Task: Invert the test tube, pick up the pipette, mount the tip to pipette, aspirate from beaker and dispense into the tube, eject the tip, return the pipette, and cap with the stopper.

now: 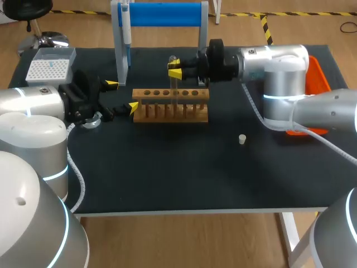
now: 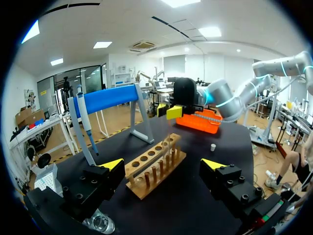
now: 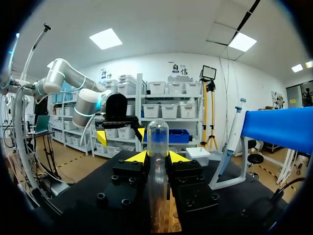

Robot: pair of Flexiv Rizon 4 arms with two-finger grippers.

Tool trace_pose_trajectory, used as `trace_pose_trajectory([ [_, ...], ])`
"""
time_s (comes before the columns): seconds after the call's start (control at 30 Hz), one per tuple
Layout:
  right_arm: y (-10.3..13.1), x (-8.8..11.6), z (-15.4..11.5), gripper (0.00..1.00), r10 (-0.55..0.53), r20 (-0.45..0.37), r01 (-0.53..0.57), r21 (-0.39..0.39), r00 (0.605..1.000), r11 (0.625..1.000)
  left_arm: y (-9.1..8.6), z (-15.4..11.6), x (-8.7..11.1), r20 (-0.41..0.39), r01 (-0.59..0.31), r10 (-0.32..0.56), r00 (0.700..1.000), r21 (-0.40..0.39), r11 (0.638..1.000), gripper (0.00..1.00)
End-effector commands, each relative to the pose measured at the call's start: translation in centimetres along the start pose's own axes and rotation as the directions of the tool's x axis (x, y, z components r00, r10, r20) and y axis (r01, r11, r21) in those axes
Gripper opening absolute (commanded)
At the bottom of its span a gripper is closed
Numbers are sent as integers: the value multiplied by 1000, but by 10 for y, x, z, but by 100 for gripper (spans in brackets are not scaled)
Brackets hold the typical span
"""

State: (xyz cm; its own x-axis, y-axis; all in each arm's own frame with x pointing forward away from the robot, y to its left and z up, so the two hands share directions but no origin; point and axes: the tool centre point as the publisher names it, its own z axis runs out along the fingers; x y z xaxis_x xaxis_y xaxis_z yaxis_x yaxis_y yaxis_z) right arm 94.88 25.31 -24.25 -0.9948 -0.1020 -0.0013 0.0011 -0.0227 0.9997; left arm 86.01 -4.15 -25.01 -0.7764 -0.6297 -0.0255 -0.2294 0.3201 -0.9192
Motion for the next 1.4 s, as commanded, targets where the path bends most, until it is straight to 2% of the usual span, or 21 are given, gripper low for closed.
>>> trace_pose_trajectory([
  [0.03, 5, 2, -1, 0, 0, 5, 0, 5, 1000, 1000, 0, 1, 0, 1, 0, 0, 1000, -1, 1000, 100],
  [0.9, 35, 9, -5, 0, -35, 11, 35, -22, 999, 999, 0, 1, 0, 1, 0, 0, 1000, -1, 1000, 100],
  [1.4, 62, 37, -16, 0, 78, 52, -79, 20, 996, 997, 0, 1, 0, 1, 0, 0, 1000, -1, 1000, 100],
])
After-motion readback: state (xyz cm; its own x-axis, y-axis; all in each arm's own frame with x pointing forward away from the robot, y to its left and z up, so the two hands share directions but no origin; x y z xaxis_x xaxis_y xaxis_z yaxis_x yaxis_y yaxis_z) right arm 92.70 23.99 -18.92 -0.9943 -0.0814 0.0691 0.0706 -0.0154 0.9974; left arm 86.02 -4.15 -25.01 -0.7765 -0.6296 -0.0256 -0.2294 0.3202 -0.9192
